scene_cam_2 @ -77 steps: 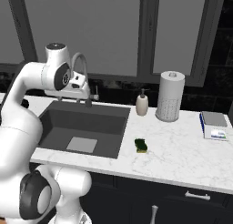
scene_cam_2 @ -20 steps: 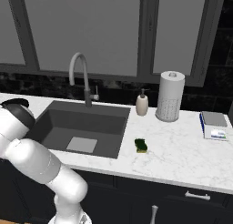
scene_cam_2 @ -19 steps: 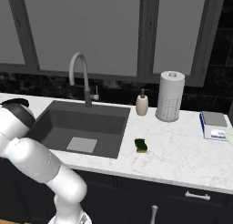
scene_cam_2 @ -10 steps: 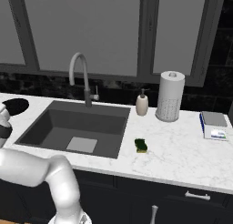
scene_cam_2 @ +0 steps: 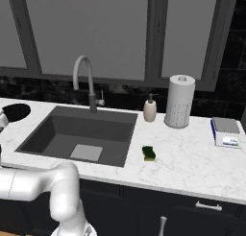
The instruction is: Pick the pan and sponge and place them into the sink. Then turn on the water.
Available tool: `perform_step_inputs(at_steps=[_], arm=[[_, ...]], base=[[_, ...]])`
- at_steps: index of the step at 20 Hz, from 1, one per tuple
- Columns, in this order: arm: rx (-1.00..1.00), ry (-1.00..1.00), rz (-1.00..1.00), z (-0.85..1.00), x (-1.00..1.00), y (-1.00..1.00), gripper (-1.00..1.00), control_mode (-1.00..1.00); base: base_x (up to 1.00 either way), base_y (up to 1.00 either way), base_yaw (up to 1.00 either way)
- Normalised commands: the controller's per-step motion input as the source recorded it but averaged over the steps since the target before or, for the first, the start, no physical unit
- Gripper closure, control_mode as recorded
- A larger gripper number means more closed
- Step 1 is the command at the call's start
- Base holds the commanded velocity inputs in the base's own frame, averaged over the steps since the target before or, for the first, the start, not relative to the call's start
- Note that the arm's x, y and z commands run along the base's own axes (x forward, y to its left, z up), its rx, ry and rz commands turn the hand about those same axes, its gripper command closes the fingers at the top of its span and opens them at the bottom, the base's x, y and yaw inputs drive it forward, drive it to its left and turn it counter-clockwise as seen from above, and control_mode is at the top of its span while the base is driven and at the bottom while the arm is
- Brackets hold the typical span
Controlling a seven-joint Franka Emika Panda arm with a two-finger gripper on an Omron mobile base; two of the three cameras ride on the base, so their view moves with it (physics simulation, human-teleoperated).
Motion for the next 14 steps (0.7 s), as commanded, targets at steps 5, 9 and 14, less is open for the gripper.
perform_step_inputs(at_steps=[5, 9, 14], arm=[[-0.01, 0.0, 0.0, -0.39, 0.15, 0.02, -1.0, -1.0], [0.0, 0.0, 0.01, -0.45, 0.21, 0.05, -1.0, -1.0], [0.0, -0.01, 0.01, -0.44, 0.27, 0.17, -1.0, -1.0]], base=[[0.0, 0.0, 0.0], [0.0, 0.0, 0.0], [0.0, 0.0, 0.0]])
